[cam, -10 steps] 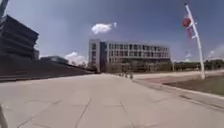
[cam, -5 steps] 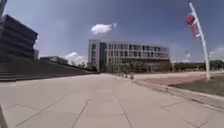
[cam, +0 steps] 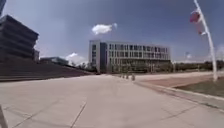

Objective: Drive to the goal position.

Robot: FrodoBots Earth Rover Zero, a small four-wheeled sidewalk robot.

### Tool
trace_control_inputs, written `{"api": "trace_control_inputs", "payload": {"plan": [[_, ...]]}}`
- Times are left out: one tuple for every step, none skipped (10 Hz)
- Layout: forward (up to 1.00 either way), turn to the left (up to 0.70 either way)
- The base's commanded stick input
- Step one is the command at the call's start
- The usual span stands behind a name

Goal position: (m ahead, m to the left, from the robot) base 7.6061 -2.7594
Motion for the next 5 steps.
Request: {"api": "trace_control_inputs", "payload": {"plan": [[0.70,0.02],[0.70,0.02],[0.70,0.02],[0.70,0.02],[0.70,0.02]]}}
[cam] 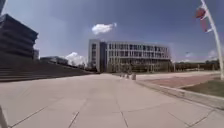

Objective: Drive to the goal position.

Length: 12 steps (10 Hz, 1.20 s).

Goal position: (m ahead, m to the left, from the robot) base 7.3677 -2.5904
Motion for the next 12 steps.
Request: {"api": "trace_control_inputs", "payload": {"plan": [[0.70,0.02],[0.70,0.02],[0.70,0.02],[0.70,0.02],[0.70,0.02],[0.70,0.02],[0.70,0.02],[0.70,0.02],[0.70,0.02],[0.70,0.02],[0.70,0.02],[0.70,0.02]]}}
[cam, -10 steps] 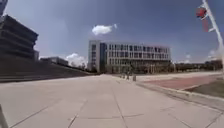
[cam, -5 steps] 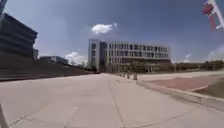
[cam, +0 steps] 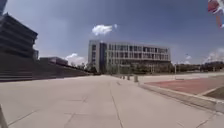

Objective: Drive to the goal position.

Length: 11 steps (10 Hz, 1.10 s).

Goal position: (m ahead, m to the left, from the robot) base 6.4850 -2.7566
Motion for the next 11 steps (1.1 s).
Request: {"api": "trace_control_inputs", "payload": {"plan": [[0.70,0.02],[0.70,0.02],[0.70,0.02],[0.70,0.02],[0.70,0.02],[0.70,0.02],[0.70,0.02],[0.70,0.02],[0.70,0.02],[0.70,0.02],[0.70,0.02]]}}
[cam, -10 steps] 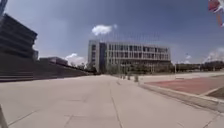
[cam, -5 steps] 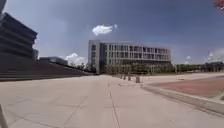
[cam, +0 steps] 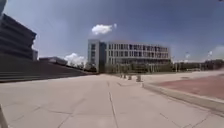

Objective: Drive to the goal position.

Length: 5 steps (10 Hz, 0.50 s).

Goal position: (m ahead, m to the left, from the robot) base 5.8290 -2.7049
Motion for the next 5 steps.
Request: {"api": "trace_control_inputs", "payload": {"plan": [[0.70,0.02],[0.70,0.02],[0.70,0.02],[0.70,0.02],[0.70,0.02]]}}
